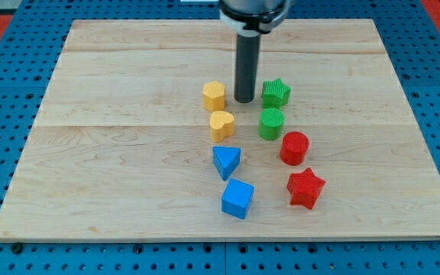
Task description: Push the green circle towards red circle
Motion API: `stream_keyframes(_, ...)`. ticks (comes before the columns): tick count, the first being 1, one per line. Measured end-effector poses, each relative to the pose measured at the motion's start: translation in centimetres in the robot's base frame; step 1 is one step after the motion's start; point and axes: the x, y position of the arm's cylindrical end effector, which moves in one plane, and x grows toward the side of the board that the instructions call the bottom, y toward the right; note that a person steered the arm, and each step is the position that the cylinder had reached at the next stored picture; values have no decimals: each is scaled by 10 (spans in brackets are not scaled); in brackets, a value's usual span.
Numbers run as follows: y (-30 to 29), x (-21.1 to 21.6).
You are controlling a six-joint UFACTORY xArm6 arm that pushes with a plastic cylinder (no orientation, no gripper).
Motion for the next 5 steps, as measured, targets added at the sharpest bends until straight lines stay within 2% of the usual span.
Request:
stream_keyframes(1,16,33)
stream_keyframes(2,14,42)
stream_keyframes(5,22,46)
